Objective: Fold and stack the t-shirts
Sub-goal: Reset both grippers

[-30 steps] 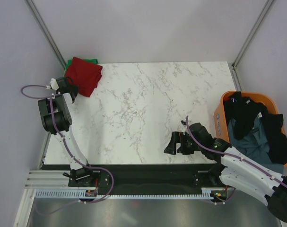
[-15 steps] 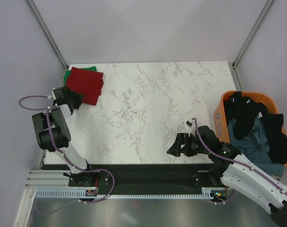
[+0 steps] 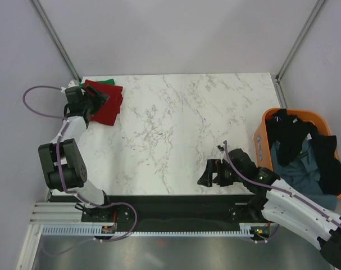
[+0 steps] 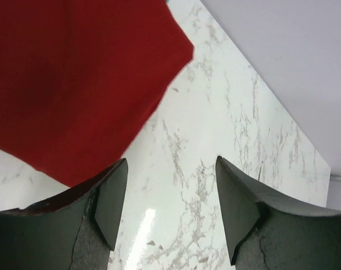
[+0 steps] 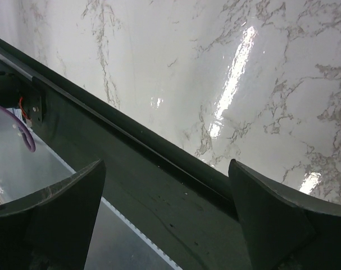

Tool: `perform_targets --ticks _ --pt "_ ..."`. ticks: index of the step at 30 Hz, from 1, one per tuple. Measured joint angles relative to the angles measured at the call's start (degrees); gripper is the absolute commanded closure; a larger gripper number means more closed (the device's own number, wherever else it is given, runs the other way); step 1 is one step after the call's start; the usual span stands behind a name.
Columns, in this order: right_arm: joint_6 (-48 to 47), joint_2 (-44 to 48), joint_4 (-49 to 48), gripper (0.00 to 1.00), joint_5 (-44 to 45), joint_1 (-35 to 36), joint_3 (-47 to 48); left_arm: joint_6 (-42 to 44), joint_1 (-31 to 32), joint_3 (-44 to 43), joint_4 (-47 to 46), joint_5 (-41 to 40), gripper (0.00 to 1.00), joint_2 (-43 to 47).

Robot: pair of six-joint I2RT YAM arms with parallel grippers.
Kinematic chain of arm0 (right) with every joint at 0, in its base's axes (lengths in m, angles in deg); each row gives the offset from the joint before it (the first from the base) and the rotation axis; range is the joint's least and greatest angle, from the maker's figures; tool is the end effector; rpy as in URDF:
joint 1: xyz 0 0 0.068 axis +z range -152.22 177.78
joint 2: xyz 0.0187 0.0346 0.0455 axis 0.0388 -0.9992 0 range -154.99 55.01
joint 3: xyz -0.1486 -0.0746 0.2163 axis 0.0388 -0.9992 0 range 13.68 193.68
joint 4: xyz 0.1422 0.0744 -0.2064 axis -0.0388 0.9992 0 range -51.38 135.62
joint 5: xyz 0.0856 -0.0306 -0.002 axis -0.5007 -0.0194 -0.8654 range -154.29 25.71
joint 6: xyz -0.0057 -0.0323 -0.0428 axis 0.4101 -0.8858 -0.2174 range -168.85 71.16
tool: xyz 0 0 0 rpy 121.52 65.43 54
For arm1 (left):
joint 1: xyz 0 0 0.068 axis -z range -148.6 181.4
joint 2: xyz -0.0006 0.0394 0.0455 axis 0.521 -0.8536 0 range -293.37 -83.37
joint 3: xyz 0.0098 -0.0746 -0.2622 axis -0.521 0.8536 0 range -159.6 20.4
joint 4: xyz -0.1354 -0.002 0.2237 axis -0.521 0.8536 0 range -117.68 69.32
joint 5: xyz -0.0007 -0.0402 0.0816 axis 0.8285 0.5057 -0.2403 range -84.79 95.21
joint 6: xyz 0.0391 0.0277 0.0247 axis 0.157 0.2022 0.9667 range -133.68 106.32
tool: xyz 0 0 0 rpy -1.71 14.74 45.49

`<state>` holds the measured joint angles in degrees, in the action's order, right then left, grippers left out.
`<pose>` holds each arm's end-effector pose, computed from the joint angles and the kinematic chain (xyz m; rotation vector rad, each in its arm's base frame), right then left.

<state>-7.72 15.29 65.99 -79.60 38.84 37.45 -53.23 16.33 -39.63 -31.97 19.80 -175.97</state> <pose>0.1053 0.1042 0.1983 -0.1450 2.5228 0.9712 0.3561 0.0867 0.2445 -0.8140 1.9238 -0.5245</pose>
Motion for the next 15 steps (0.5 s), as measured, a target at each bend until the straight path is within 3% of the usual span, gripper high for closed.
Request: perform_targets --ticks 4,9,15 --pt "-0.6 -2.3 -0.9 0.02 0.1 0.0 0.0 2.8 6.3 -4.8 3.7 -4.1 0.29 0.3" --pt "-0.9 -3.7 -1.3 0.02 0.2 0.0 0.0 6.4 15.0 -3.5 9.6 -9.2 0.29 6.8" --pt "-0.9 -5.3 -0.6 0.02 0.2 0.0 1.6 8.1 18.6 4.3 16.0 -10.0 0.29 29.2"
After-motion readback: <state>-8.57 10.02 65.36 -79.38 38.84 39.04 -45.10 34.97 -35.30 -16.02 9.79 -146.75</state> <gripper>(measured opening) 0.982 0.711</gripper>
